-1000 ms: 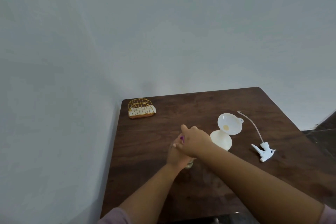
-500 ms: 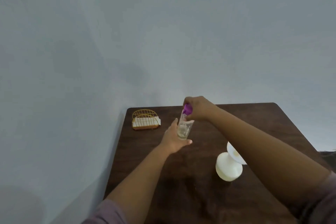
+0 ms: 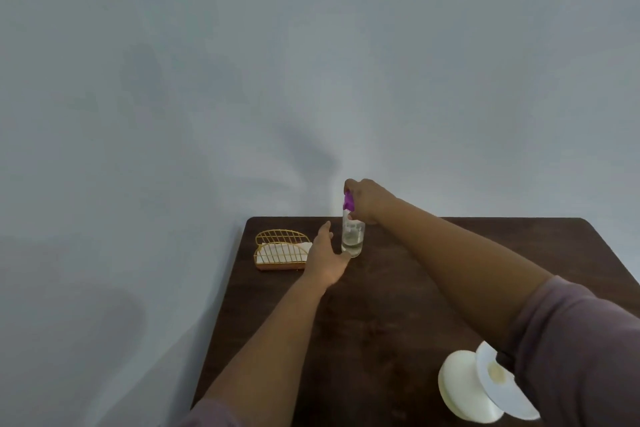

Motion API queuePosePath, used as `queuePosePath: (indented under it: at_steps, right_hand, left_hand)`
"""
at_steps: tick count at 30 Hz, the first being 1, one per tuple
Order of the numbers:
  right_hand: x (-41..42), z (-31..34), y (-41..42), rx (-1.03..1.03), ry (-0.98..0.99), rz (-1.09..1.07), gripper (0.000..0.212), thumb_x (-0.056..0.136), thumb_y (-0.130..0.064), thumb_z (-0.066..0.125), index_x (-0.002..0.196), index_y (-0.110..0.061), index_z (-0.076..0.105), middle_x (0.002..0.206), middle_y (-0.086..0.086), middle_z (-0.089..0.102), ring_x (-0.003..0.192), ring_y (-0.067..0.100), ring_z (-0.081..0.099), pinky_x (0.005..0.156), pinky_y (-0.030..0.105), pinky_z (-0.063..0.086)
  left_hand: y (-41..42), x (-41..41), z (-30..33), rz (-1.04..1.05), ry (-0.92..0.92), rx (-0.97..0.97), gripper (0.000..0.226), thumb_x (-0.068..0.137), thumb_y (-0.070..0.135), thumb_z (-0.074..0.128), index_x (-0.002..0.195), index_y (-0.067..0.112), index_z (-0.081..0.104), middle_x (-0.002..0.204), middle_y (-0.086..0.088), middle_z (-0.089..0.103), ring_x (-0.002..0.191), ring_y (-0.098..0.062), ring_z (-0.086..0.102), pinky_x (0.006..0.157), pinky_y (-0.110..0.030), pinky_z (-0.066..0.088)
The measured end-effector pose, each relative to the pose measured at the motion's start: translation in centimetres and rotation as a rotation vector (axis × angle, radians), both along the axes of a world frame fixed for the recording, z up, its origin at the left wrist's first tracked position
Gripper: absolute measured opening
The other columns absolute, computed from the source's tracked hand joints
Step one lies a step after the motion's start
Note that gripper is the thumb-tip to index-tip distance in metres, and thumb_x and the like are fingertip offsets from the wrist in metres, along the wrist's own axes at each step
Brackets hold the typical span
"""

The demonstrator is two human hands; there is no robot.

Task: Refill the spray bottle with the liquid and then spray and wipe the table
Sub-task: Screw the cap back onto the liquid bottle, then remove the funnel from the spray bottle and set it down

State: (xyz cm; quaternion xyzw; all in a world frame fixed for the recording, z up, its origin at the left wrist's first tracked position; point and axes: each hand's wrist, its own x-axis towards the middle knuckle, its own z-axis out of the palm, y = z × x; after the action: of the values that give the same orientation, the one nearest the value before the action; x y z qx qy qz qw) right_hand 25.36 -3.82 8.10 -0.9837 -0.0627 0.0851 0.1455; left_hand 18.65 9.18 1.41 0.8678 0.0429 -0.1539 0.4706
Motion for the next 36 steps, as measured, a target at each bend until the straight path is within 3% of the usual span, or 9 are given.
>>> queuePosePath:
  at_steps: [3,8,12,19,23,31,36]
  right_hand:
    - [0.5,-0.7,0.2,0.011,-0.018,-0.003,0.048,0.083,-0.012,0.068,0.124,-0.012,0.044,0.113,0.013,0.055,0.090,0.021,0.053,0.073,0.027,0.048]
    - [0.0,-0.8,0.0,0.079,0.046,-0.033,0.087,0.074,-0.006,0.078,0.142,-0.020,0.026,0.126,0.015,0.049,0.107,0.030,0.055,0.083,0.030,0.050]
    - [-1.6,-0.6,0.0,0.140,0.017,-0.115,0.102,0.073,-0.001,0.077,0.148,-0.026,0.013,0.131,0.016,0.043,0.109,0.032,0.056,0.083,0.030,0.050]
    - [-7.6,0.3,-0.3,0.180,-0.068,-0.170,0.079,0.080,-0.025,0.072,0.139,-0.025,0.020,0.126,0.013,0.039,0.105,0.032,0.054,0.088,0.044,0.051]
    - [-13.1,1.5,-0.9,0.188,-0.046,-0.186,0.079,0.076,-0.032,0.074,0.136,-0.028,0.022,0.126,0.012,0.043,0.106,0.030,0.055,0.091,0.048,0.050]
    - [-24.9,4.3,-6.4,0.254,-0.178,-0.360,0.063,0.080,-0.037,0.071,0.132,-0.026,0.037,0.130,0.006,0.048,0.124,0.029,0.041,0.100,0.048,0.042]
    - [-30.1,3.2,-11.2,0.382,-0.177,-0.578,0.062,0.081,-0.037,0.072,0.132,-0.020,0.042,0.133,0.006,0.052,0.121,0.025,0.049,0.099,0.040,0.042]
  left_hand:
    - [-0.1,0.2,-0.7,0.022,0.018,-0.029,0.083,0.089,0.016,0.070,0.154,0.021,0.019,0.155,-0.006,0.036,0.142,-0.024,0.036,0.111,-0.040,0.040]
    - [-0.3,-0.2,-0.7,0.036,0.007,-0.035,0.082,0.088,0.018,0.071,0.154,0.021,0.021,0.154,-0.005,0.038,0.140,-0.023,0.038,0.110,-0.039,0.041]
    - [-0.7,-1.0,0.1,0.036,-0.038,-0.057,0.082,0.088,0.021,0.072,0.153,0.021,0.023,0.154,-0.003,0.038,0.140,-0.021,0.038,0.109,-0.037,0.039]
    - [-1.2,-5.1,1.5,0.025,-0.151,-0.124,0.067,0.086,0.013,0.072,0.144,0.016,0.038,0.140,-0.004,0.051,0.129,-0.020,0.049,0.100,-0.026,0.041]
    - [-2.1,-9.3,2.0,-0.032,-0.157,-0.162,0.072,0.086,0.018,0.072,0.147,0.022,0.034,0.142,-0.001,0.049,0.131,-0.018,0.048,0.107,-0.033,0.043]
    - [-4.6,-17.3,2.3,-0.170,-0.137,-0.247,0.067,0.088,0.020,0.071,0.145,0.026,0.036,0.145,0.004,0.046,0.129,-0.011,0.046,0.102,-0.027,0.043]
    - [-5.5,-20.6,0.4,-0.265,-0.165,-0.165,0.068,0.086,0.014,0.071,0.144,0.024,0.038,0.142,0.003,0.046,0.124,-0.010,0.046,0.106,-0.034,0.045]
